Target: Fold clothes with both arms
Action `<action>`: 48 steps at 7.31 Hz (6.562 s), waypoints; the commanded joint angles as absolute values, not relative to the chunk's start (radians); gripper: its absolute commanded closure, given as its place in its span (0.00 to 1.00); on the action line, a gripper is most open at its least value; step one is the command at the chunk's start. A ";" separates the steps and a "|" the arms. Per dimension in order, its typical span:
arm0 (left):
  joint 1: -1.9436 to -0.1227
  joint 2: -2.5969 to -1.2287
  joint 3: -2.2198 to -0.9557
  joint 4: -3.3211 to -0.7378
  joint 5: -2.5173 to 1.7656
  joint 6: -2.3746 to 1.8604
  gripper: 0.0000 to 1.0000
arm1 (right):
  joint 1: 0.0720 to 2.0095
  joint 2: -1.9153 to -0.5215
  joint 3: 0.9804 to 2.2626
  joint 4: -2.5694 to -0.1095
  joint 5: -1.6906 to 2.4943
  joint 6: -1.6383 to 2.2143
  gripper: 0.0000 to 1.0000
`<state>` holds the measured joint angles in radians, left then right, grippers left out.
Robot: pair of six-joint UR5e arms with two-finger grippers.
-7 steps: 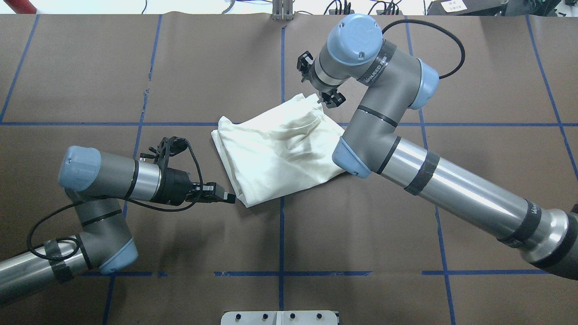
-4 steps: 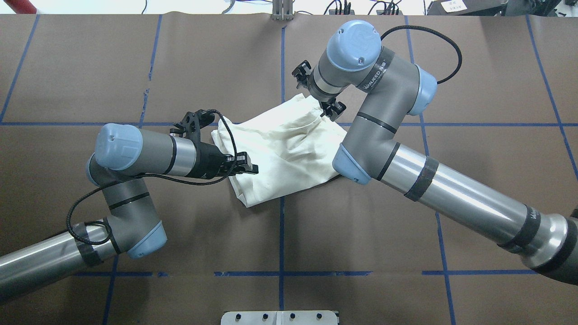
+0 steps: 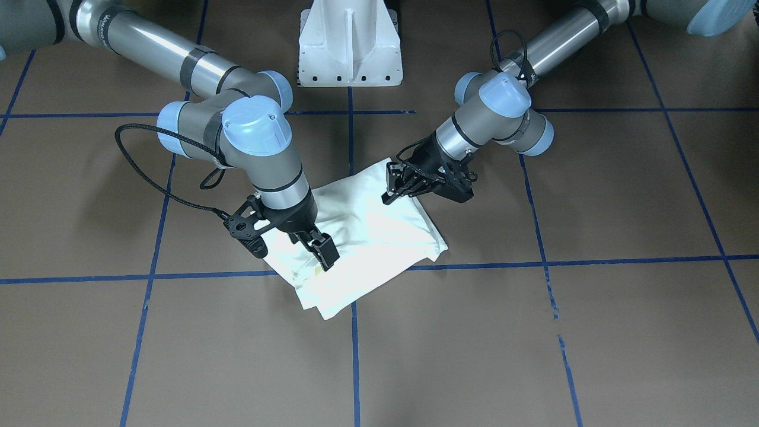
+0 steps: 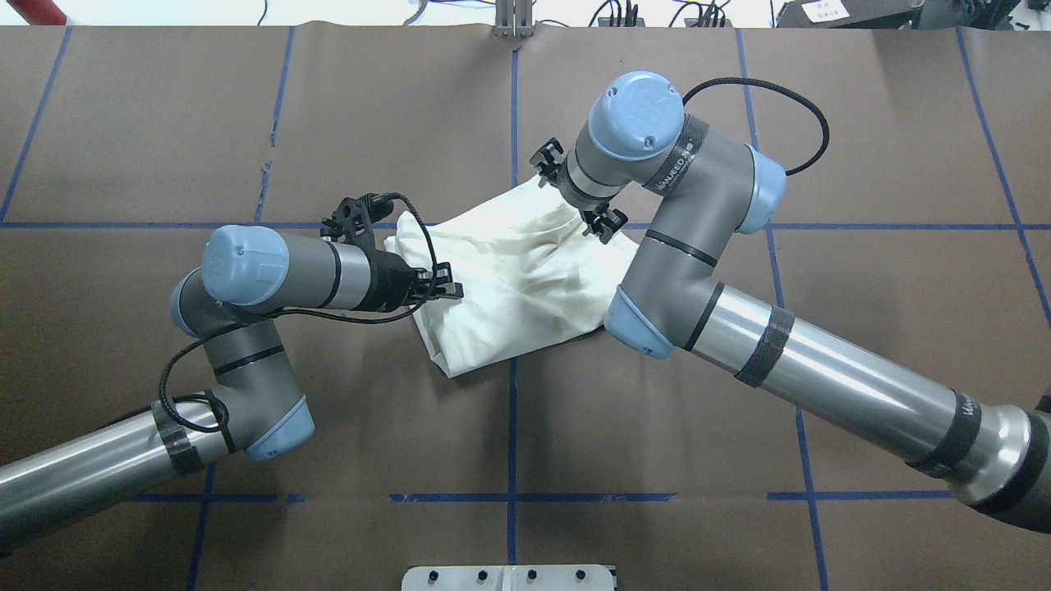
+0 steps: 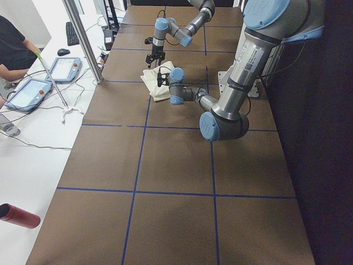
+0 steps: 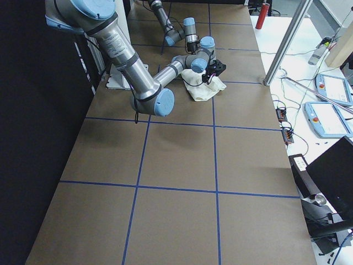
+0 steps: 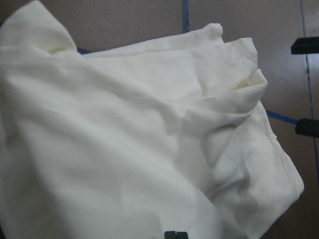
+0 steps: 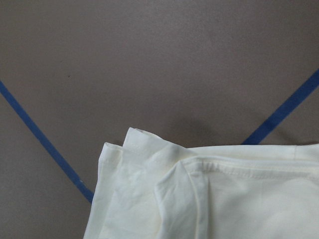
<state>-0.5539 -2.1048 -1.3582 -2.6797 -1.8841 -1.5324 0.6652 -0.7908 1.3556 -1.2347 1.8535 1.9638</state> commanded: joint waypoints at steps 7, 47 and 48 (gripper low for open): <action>-0.525 -1.880 -1.609 -2.616 -1.885 -1.534 1.00 | 0.689 -0.796 1.362 -1.232 1.861 1.939 0.00; -1.520 -1.520 -1.821 -1.465 -2.229 -0.020 0.00 | 1.537 -1.698 1.736 -1.572 2.391 0.077 0.00; -1.520 -1.520 -1.822 -1.466 -2.233 -0.017 0.00 | 1.537 -1.698 1.741 -1.572 2.391 0.077 0.00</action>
